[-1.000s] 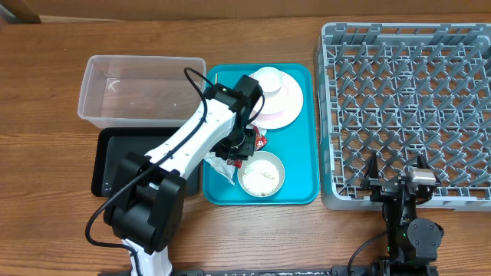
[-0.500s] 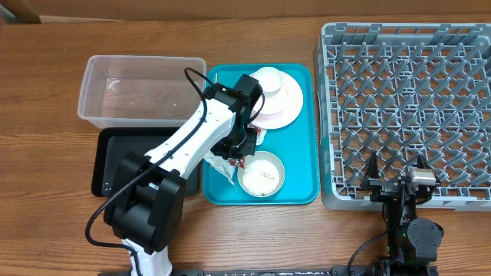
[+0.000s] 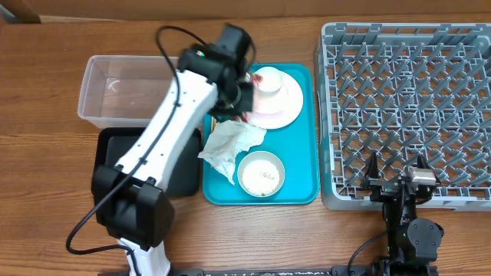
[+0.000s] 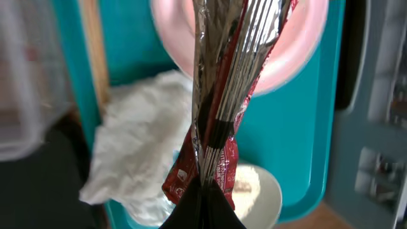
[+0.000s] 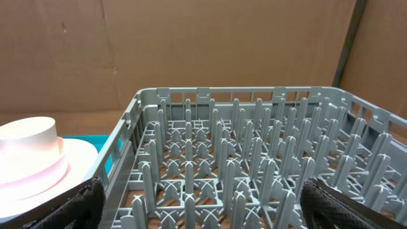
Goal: Sort waste into correct bins and load items into the dishwasher
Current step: 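Carry the red wrapper left and drop it into the clear bin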
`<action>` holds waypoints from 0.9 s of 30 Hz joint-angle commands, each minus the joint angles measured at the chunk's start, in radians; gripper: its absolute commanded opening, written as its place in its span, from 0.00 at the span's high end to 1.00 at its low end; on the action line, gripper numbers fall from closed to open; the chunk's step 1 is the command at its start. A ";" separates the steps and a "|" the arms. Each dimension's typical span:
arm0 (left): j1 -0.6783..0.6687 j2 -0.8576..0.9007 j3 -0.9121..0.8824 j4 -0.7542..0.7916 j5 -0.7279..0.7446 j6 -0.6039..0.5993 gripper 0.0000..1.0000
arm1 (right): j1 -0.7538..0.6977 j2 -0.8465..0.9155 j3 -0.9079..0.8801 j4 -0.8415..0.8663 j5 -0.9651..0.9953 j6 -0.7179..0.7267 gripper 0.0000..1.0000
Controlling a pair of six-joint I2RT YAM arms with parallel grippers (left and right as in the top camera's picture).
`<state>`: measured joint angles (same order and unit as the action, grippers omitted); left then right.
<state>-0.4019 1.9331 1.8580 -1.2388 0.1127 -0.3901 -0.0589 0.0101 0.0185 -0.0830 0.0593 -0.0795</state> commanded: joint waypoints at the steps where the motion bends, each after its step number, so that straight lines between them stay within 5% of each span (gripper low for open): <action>1: 0.094 -0.016 0.021 0.012 -0.093 -0.068 0.96 | -0.002 -0.007 -0.010 0.003 0.006 -0.006 0.00; 9: 0.266 0.014 0.011 0.051 -0.171 -0.118 0.96 | -0.002 -0.007 -0.010 0.003 0.006 -0.006 0.00; 24: 0.359 0.197 0.001 0.053 -0.262 -0.120 0.95 | -0.002 -0.007 -0.010 0.003 0.006 -0.006 0.00; 26: 0.367 0.207 0.001 0.058 -0.253 -0.119 0.82 | -0.002 -0.007 -0.010 0.003 0.006 -0.006 0.00; 27: 0.370 0.211 0.001 0.060 -0.251 -0.119 0.57 | -0.002 -0.007 -0.010 0.003 0.006 -0.006 0.00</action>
<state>-0.0475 2.1300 1.8587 -1.1824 -0.1146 -0.4927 -0.0589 0.0101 0.0185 -0.0834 0.0593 -0.0799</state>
